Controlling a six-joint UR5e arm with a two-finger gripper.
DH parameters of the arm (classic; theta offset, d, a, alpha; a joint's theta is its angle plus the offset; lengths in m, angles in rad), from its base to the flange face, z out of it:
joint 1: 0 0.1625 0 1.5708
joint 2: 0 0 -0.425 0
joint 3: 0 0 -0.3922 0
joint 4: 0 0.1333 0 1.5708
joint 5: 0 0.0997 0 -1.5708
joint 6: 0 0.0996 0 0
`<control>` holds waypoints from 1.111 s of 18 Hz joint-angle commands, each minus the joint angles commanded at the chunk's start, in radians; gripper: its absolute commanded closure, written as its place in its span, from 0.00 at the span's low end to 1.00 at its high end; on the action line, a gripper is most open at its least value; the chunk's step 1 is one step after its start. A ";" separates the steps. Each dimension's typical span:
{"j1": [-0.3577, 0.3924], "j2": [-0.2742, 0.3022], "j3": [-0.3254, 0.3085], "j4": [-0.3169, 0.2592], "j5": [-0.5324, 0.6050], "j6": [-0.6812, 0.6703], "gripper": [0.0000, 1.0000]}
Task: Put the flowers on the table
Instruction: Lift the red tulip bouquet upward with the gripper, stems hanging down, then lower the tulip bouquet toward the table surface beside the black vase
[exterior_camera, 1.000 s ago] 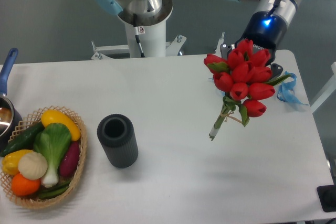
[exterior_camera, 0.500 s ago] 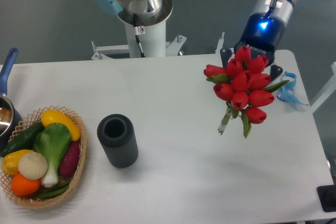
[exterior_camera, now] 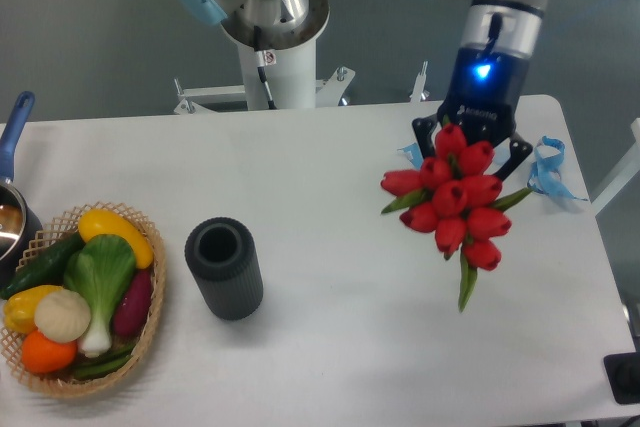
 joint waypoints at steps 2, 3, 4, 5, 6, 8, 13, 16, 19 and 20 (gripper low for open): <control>-0.025 -0.009 0.000 -0.002 0.086 0.008 0.77; -0.040 -0.020 0.000 -0.002 0.130 0.009 0.76; -0.055 -0.028 0.002 -0.002 0.184 0.014 0.76; -0.072 -0.035 0.000 -0.003 0.244 0.017 0.76; -0.090 -0.047 0.002 -0.006 0.302 0.024 0.76; -0.132 -0.077 0.003 -0.029 0.411 0.070 0.76; -0.229 -0.221 0.038 -0.077 0.684 0.132 0.76; -0.272 -0.307 0.060 -0.071 0.755 0.133 0.76; -0.282 -0.359 0.075 -0.071 0.748 0.133 0.76; -0.282 -0.376 0.087 -0.072 0.746 0.133 0.76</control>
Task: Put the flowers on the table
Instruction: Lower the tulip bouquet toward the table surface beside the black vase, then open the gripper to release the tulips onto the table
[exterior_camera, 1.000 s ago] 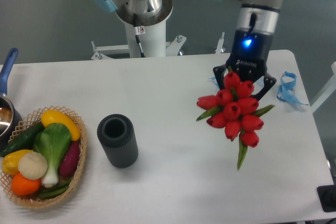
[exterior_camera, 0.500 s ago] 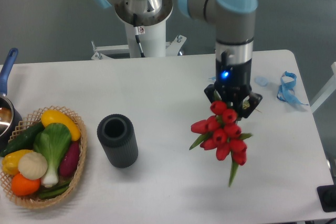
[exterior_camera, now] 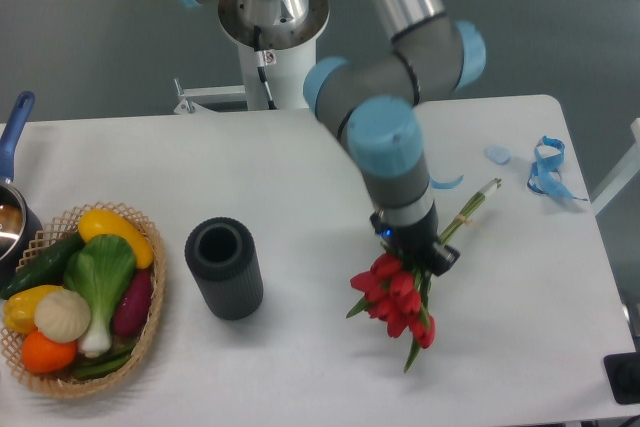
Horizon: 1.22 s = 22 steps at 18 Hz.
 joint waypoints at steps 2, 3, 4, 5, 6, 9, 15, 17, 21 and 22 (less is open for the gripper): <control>-0.002 -0.017 0.000 0.000 0.000 0.000 0.76; -0.002 -0.019 0.002 0.000 -0.002 -0.002 0.76; -0.002 -0.022 0.000 0.002 0.000 -0.002 0.75; -0.003 -0.029 -0.006 0.002 0.000 -0.002 0.71; -0.005 -0.032 -0.011 0.006 0.002 -0.002 0.65; -0.009 -0.032 -0.009 0.015 0.000 0.000 0.35; -0.012 0.046 0.031 0.067 -0.014 -0.008 0.00; -0.003 0.087 0.070 0.064 -0.037 -0.005 0.00; 0.034 0.116 0.170 0.042 -0.051 -0.002 0.00; 0.055 0.127 0.180 0.028 -0.066 0.000 0.00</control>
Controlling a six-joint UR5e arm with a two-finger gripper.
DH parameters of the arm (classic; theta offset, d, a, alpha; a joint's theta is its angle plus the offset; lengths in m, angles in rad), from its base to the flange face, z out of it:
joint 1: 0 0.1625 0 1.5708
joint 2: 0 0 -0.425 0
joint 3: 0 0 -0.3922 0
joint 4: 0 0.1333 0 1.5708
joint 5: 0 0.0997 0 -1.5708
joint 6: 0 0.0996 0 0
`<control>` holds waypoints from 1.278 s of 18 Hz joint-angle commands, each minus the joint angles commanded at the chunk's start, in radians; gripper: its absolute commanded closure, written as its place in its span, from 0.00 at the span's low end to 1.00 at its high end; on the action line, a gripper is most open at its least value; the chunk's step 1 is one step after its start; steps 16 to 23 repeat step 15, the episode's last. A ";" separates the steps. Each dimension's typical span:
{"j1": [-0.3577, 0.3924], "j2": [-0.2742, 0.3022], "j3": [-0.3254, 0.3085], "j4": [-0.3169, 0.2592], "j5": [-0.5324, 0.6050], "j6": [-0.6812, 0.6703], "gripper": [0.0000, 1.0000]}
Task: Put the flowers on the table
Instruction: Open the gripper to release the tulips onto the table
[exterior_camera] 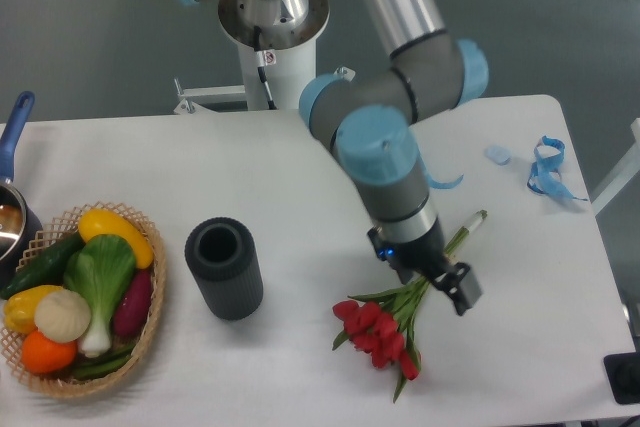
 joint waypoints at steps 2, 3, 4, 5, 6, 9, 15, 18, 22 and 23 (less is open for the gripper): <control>0.046 0.038 0.024 -0.054 -0.079 0.002 0.00; 0.077 0.055 0.043 -0.104 -0.124 0.014 0.00; 0.104 0.075 0.064 -0.173 -0.156 0.061 0.00; 0.146 0.100 0.084 -0.260 -0.201 0.145 0.00; 0.178 0.115 0.083 -0.291 -0.231 0.185 0.00; 0.265 0.184 0.052 -0.379 -0.313 0.325 0.00; 0.417 0.291 -0.057 -0.419 -0.411 0.586 0.00; 0.417 0.291 -0.057 -0.419 -0.411 0.586 0.00; 0.417 0.291 -0.057 -0.419 -0.411 0.586 0.00; 0.417 0.291 -0.057 -0.419 -0.411 0.586 0.00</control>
